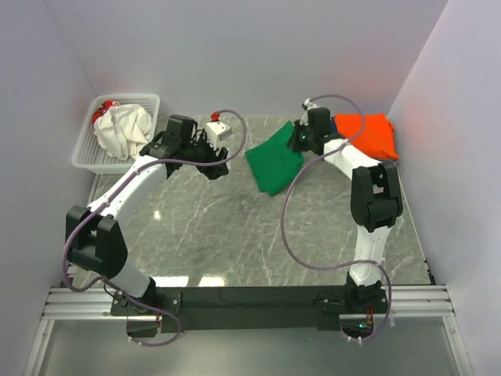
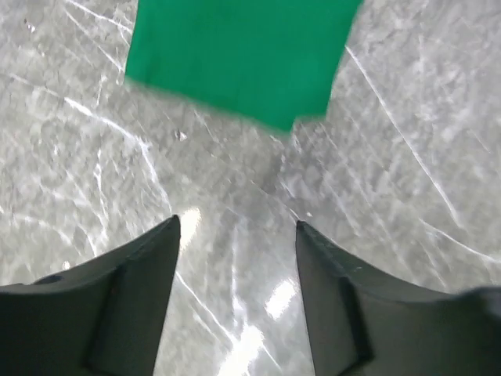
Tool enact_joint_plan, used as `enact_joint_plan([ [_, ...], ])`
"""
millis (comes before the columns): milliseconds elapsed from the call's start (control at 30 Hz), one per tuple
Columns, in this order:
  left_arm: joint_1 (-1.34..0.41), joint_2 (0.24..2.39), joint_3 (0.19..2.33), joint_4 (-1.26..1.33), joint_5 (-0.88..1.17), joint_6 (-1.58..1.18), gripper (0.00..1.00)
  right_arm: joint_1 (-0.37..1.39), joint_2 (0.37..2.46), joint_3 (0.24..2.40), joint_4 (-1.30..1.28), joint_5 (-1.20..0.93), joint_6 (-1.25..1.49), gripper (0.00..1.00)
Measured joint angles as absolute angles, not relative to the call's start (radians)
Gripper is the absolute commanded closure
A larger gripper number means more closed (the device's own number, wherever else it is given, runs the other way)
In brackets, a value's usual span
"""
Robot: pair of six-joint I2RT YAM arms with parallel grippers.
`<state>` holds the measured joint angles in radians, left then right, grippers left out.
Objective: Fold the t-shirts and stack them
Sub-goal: Neatly place the folded tshirt to the corner
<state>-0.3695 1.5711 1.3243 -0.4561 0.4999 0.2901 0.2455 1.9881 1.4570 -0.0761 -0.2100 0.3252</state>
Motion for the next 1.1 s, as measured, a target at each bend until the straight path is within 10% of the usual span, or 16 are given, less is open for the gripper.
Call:
enact_joint_plan([
  [1100, -0.344, 1.477, 1.214, -0.558, 0.522, 0.213, 0.25, -0.069, 2.151, 2.032, -0.439, -0.144, -0.182, 1.00],
])
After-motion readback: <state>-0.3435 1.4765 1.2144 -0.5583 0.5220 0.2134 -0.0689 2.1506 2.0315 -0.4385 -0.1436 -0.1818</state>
